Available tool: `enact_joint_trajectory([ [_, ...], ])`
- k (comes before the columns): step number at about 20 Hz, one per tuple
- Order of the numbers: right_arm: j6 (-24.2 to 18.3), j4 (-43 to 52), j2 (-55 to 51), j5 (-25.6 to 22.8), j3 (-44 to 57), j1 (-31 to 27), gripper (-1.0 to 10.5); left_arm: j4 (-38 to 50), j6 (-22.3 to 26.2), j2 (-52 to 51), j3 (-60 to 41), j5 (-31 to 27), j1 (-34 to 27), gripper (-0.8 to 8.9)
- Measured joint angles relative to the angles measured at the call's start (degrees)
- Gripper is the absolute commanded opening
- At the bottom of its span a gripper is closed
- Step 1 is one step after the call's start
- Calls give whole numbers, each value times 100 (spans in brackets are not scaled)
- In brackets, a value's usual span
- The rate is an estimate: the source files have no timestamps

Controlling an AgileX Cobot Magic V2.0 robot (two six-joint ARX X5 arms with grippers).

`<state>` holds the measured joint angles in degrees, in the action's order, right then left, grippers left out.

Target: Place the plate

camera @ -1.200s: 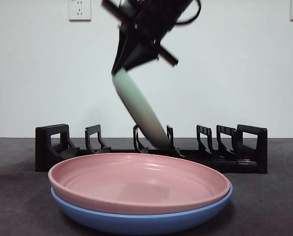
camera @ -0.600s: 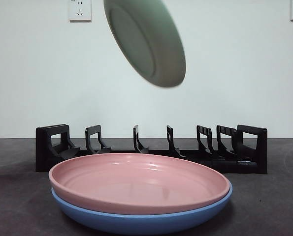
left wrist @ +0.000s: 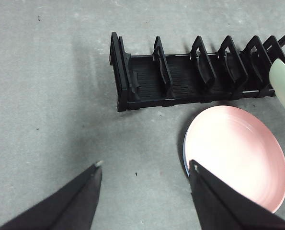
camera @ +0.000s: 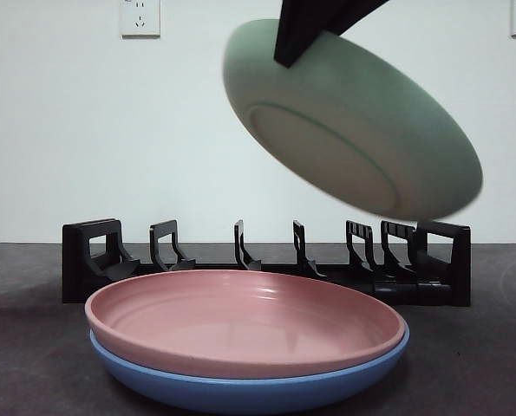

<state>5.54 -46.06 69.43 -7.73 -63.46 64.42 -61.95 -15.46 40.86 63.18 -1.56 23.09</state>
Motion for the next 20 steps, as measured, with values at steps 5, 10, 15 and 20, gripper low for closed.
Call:
enact_joint_trajectory([
  [5, -433, 7, 664, -706, 0, 946, 11, 0, 0, 0, 0, 0, 0, 290],
  [10, -584, 136, 1534, -684, 0, 979, 11, 0, 2, 0, 0, 0, 0, 290],
  [15, -695, 525, 2024, -588, 2, 981, 11, 0, 2, 0, 0, 0, 0, 290],
  [20, -721, 640, 2188, -575, 2, 981, 11, 0, 31, 0, 0, 0, 0, 290],
])
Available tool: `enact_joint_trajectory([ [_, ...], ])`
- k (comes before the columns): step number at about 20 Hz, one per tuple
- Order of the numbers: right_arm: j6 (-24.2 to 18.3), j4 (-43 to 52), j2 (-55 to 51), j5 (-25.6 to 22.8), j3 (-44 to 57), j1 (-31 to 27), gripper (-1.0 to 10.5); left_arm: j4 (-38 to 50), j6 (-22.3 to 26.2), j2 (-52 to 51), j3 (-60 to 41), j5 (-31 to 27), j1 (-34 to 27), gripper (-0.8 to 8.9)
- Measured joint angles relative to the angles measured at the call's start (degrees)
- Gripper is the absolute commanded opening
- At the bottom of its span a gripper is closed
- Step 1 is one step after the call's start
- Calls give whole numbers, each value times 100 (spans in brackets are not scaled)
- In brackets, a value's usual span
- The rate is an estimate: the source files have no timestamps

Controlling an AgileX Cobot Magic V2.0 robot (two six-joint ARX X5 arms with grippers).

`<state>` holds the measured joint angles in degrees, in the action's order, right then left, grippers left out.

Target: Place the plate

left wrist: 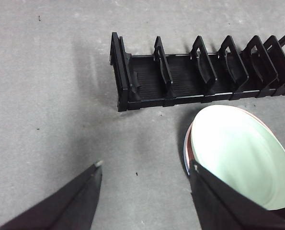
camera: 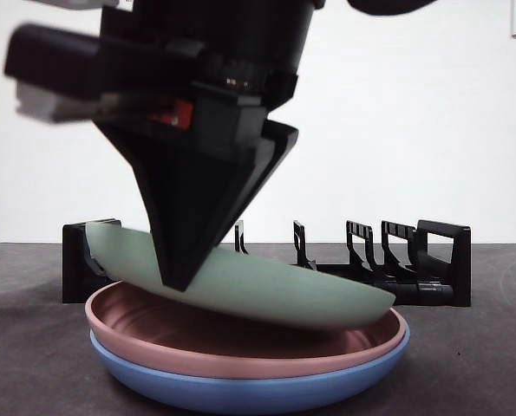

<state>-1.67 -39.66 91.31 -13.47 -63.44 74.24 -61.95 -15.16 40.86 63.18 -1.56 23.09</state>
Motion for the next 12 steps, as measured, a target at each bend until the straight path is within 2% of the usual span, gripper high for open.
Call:
enact_joint_trajectory([
  [7, 4, -4, 323, 39, 0, 2, 12, 0, 20, 0, 0, 0, 0, 290],
  [12, 247, -151, 326, 221, 0, 2, 193, 0, 20, 0, 0, 0, 0, 290],
])
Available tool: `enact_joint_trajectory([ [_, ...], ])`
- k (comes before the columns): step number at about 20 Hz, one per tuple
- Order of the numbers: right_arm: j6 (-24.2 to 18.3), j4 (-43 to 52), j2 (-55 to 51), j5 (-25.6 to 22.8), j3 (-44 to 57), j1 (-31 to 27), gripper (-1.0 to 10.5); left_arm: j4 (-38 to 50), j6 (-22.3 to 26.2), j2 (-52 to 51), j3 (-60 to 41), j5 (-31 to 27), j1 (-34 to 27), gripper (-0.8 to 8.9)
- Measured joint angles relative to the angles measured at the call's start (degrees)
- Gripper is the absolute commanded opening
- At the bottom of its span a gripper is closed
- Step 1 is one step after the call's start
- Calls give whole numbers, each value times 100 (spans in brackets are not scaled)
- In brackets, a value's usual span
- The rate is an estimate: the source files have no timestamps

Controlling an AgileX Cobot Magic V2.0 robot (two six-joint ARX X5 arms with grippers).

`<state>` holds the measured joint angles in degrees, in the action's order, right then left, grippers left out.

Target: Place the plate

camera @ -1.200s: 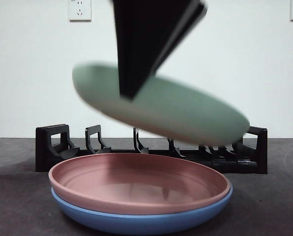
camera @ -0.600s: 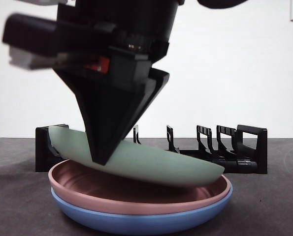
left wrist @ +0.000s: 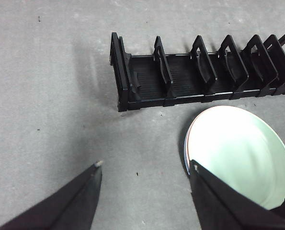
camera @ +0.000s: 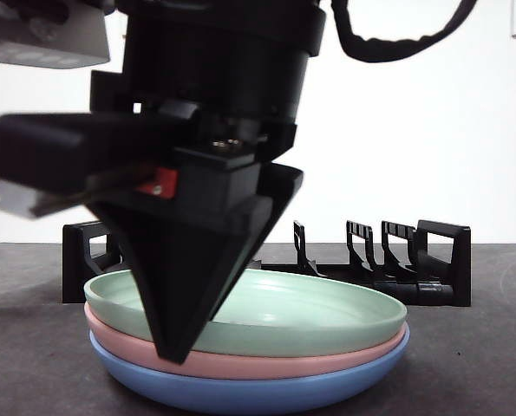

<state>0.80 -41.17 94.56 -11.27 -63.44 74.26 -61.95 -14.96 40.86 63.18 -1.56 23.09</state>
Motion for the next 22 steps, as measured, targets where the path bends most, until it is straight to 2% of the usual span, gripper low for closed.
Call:
enact_joint_trajectory([
  [2, 133, -219, -2, -15, -68, 0, 252, 0, 0, 0, 0, 0, 0, 290],
  [4, 208, -450, -98, -50, -273, -2, 254, 0, 0, 0, 0, 0, 0, 290],
  [7, 247, -590, -835, -144, -389, -96, 254, 2, 0, 0, 0, 0, 0, 290],
  [9, 247, -815, -1335, -409, -424, -398, 254, 2, 0, 0, 0, 0, 0, 290],
  [12, 249, -1001, -1893, -509, -420, -1283, 254, 2, 0, 0, 0, 0, 0, 290],
  [15, 249, -857, -2557, -472, -282, -2479, 254, 4, 0, 0, 0, 0, 0, 290],
  [20, 48, -125, -2994, 588, -70, -4712, 254, 413, 42, 11, 0, -11, 0, 289],
  [22, -116, 232, -2994, 675, -68, -5327, 254, 780, 98, 70, 0, -181, 0, 289],
])
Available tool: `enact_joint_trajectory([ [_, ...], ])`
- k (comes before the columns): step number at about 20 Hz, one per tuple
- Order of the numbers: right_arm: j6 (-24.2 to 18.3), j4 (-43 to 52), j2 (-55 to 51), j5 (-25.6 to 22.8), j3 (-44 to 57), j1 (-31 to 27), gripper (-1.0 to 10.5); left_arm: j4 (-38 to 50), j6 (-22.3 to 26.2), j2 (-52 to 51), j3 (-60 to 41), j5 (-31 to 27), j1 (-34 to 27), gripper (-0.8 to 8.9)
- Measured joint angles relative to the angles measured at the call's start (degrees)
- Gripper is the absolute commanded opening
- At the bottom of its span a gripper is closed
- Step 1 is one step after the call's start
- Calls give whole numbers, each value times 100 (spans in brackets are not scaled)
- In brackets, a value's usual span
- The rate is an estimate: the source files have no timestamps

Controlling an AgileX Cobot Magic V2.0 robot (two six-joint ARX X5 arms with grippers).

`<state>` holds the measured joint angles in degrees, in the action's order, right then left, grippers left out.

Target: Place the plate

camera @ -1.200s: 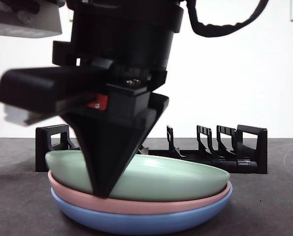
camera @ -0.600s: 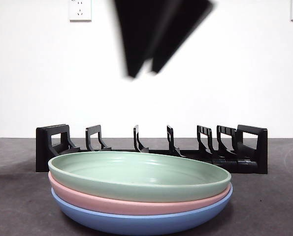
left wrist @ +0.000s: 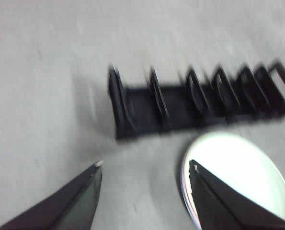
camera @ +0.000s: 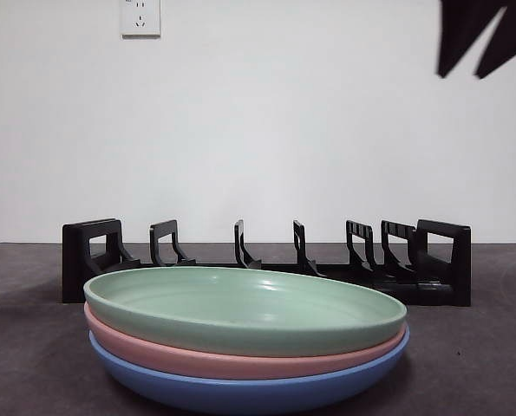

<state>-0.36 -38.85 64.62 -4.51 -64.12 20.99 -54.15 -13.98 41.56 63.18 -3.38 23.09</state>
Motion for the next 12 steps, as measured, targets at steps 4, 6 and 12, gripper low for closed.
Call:
enact_joint_trajectory([
  [4, -92, 225, 0, 20, 0, -302, 3, 361, 214, 184, 0, -120, 0, 29],
  [6, -138, 243, 0, 48, 0, -304, 22, 382, 350, 243, -2, -120, 0, 7],
  [12, -109, 251, -9, 282, 0, -302, 22, 345, 391, 229, -2, -120, 0, 7],
])
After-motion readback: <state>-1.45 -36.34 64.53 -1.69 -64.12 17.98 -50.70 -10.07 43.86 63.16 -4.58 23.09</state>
